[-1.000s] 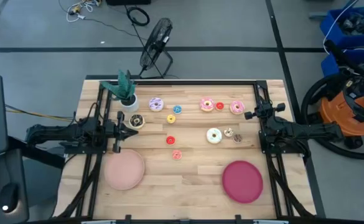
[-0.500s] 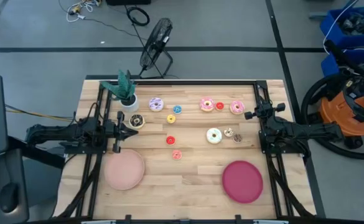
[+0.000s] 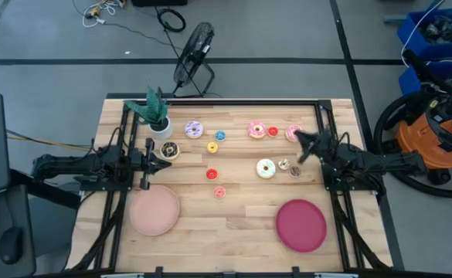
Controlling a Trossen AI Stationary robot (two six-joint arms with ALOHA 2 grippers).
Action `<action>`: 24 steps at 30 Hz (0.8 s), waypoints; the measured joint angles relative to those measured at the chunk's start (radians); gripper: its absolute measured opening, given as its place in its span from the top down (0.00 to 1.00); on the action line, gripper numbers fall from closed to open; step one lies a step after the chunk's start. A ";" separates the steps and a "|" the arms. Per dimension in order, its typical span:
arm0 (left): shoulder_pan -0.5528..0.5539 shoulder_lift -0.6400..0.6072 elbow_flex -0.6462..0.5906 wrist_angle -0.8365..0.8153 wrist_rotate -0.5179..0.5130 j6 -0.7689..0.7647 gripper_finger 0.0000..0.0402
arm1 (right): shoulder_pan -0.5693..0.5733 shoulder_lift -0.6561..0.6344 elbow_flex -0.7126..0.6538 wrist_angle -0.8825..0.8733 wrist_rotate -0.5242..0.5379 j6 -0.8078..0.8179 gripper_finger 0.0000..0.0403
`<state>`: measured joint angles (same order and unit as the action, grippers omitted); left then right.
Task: Pick & Place donuts
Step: Put the big white donut on the dark pink plate
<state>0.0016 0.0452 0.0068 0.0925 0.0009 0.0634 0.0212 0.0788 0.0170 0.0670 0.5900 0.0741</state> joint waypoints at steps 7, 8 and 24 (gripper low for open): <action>0.000 0.000 0.000 0.000 0.000 0.084 0.95 | 0.001 0.000 0.000 0.047 -0.367 -0.038 0.88; 0.000 0.000 0.000 0.000 0.000 0.099 0.95 | 0.000 0.000 0.000 0.067 -0.376 -0.027 0.88; 0.000 0.000 0.000 0.015 0.000 0.104 0.95 | -0.002 0.087 0.016 0.184 -0.450 0.081 0.88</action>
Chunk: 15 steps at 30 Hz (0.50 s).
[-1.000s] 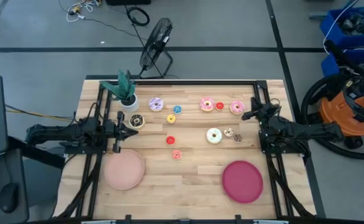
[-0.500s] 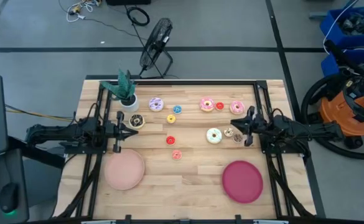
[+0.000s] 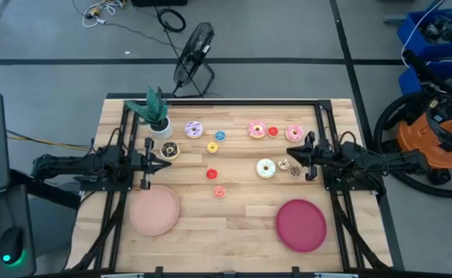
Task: Pick & Place donuts
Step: Put the big white donut on the dark pink plate
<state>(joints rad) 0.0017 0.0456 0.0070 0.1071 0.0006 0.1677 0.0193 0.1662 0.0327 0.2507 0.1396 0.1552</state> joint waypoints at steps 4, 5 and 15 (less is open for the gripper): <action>0.000 0.000 0.000 0.015 0.000 0.000 0.95 | 0.000 0.101 0.069 -0.053 -0.023 -0.006 0.88; 0.000 0.000 0.000 0.018 0.000 0.000 0.95 | 0.000 0.133 0.093 -0.079 -0.019 -0.007 0.88; 0.000 0.000 0.000 0.019 0.000 0.000 0.95 | -0.001 0.500 0.290 -0.277 0.001 -0.033 0.75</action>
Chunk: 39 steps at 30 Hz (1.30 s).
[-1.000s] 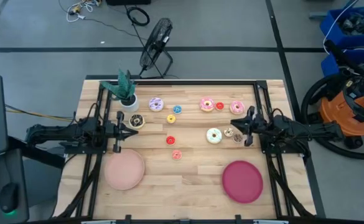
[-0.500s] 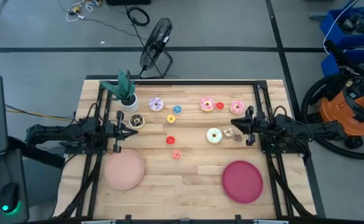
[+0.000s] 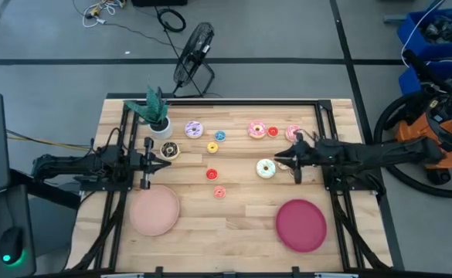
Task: Pick & Place donuts
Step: Put the big white donut on the dark pink plate
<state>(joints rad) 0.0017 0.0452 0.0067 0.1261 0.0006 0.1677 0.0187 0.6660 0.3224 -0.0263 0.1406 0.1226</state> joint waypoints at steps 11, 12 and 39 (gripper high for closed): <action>0.000 0.000 0.000 0.022 0.000 -0.078 0.95 | -0.064 0.348 0.024 0.050 0.000 -0.060 0.37; 0.000 0.000 0.000 0.021 0.000 -0.078 0.95 | -0.076 0.375 0.024 0.059 -0.002 -0.061 0.36; 0.000 0.000 0.000 0.034 0.000 -0.078 0.95 | -0.176 0.679 0.026 0.164 -0.070 -0.060 0.56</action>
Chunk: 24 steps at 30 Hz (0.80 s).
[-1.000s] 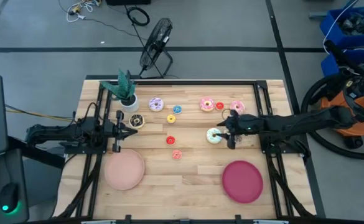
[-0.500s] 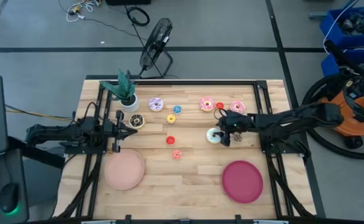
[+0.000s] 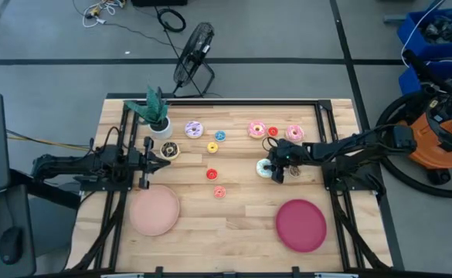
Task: Pick & Place donuts
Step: Put the big white donut on the dark pink plate
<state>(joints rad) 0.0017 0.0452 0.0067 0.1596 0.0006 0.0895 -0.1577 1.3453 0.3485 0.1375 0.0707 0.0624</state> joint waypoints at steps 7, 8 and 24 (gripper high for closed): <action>0.000 0.000 0.000 0.002 0.000 0.000 0.95 | 0.009 -0.005 0.002 -0.001 0.050 -0.019 0.79; 0.000 0.000 0.000 0.002 0.000 0.000 0.95 | 0.015 -0.006 0.011 -0.012 0.061 -0.018 0.83; 0.000 0.000 0.000 0.001 0.000 0.000 0.95 | 0.341 -0.126 0.247 -0.361 0.189 0.272 0.95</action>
<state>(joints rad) 0.0017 0.0452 0.0068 0.1608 0.0009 0.0892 0.1831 1.2195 0.5953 -0.2231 0.2597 0.3348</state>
